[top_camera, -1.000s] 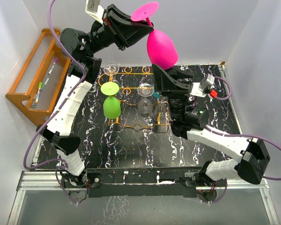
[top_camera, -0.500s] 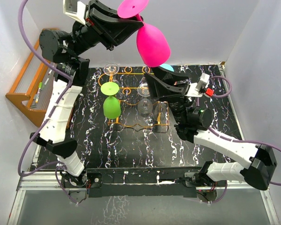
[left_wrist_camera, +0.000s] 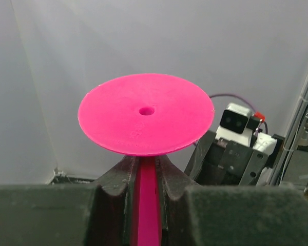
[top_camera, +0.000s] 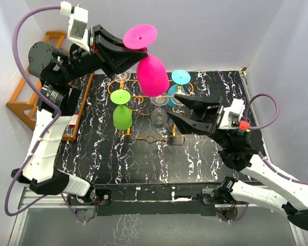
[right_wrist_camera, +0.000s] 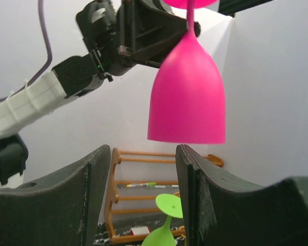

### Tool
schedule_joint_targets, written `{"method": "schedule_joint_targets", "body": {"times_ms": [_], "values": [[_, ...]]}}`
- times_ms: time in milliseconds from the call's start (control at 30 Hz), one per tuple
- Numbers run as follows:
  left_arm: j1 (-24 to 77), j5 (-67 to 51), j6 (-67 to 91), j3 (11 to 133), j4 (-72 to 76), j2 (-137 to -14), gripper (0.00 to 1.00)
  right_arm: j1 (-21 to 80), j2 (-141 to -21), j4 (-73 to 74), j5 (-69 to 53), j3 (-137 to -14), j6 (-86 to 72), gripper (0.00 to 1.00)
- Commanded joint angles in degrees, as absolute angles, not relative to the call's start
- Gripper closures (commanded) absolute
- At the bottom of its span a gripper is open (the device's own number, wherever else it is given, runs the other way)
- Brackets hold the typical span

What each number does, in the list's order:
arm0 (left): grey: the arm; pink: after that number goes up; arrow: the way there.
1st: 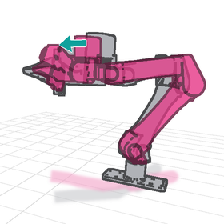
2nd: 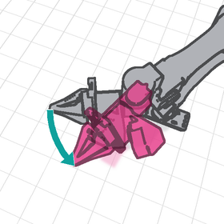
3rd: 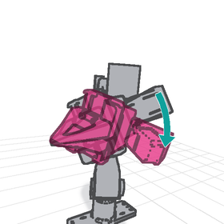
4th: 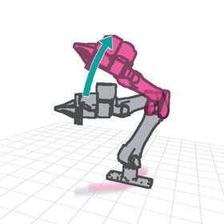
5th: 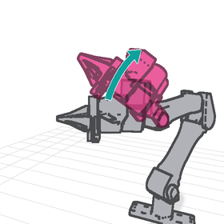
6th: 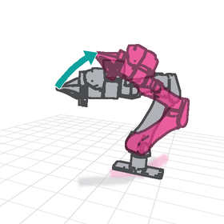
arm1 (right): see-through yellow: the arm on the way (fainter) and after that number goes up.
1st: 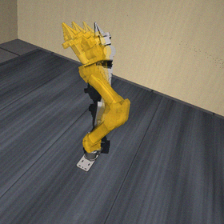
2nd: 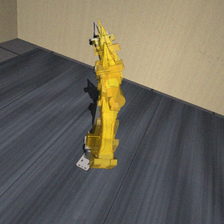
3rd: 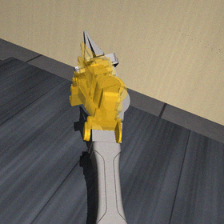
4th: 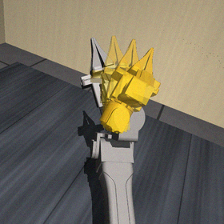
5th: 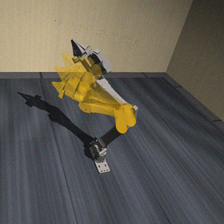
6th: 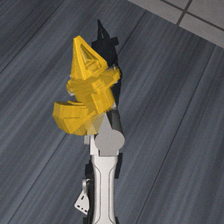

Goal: Place the wine glass upside down on the wine glass rack

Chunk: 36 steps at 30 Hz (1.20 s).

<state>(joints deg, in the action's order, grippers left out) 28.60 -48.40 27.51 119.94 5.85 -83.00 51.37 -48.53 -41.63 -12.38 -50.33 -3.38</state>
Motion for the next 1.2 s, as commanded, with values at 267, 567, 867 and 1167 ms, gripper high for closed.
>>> {"method": "schedule_joint_targets", "body": {"times_ms": [267, 567, 867, 1167], "values": [[28.3, -44.6, 13.4, 95.1, -12.7, -65.2, 1.00, 51.7, -39.4, -16.4, -19.0, -53.6, 7.9, 0.42], [28.5, -40.2, 5.7, 73.6, -12.5, -54.0, 1.00, 51.7, -38.2, -19.7, -14.8, -51.6, 7.1, 0.41], [28.6, -32.7, 1.7, 58.3, -5.6, -45.6, 1.00, 51.7, -40.4, -19.7, -12.7, -52.8, 7.0, 0.41], [28.7, -27.5, 3.1, 53.7, -0.9, -46.0, 1.00, 51.7, -43.5, -19.7, -12.3, -54.2, 6.6, 0.42]]}}
